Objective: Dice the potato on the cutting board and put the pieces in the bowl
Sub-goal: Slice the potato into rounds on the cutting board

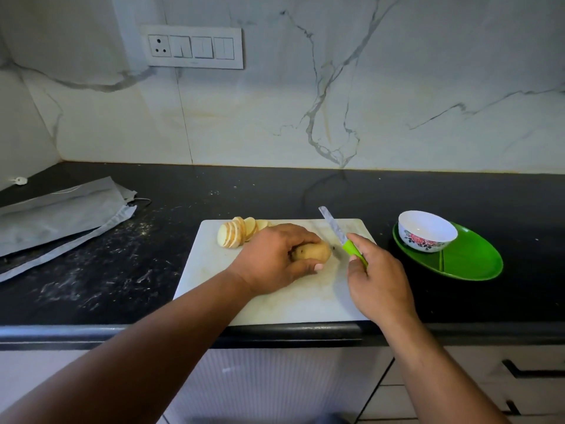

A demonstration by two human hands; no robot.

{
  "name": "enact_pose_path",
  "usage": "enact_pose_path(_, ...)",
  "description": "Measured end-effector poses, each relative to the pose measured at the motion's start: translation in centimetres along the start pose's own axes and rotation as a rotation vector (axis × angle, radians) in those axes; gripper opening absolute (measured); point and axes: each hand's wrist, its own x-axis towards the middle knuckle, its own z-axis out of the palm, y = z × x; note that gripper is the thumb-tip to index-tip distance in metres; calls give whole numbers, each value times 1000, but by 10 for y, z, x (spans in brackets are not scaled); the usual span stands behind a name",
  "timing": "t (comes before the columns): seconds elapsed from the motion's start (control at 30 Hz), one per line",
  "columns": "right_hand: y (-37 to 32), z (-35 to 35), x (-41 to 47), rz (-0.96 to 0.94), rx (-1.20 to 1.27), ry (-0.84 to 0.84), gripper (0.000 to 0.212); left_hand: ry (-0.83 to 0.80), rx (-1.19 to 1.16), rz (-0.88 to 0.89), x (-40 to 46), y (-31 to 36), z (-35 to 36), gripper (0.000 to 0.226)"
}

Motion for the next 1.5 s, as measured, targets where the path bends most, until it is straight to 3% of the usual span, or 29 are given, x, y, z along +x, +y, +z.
enact_pose_path(0.3,-5,-2,-1,41,83,-2,43,-262,31,-90,13,-3,5,55)
enact_pose_path(0.87,-37,-26,-28,2,-172,8,48,-26,47,-227,14,-15,7,58)
enact_pose_path(1.5,-65,-20,-43,-63,-487,-27,59,-34,88,-239,14,-9,5,60)
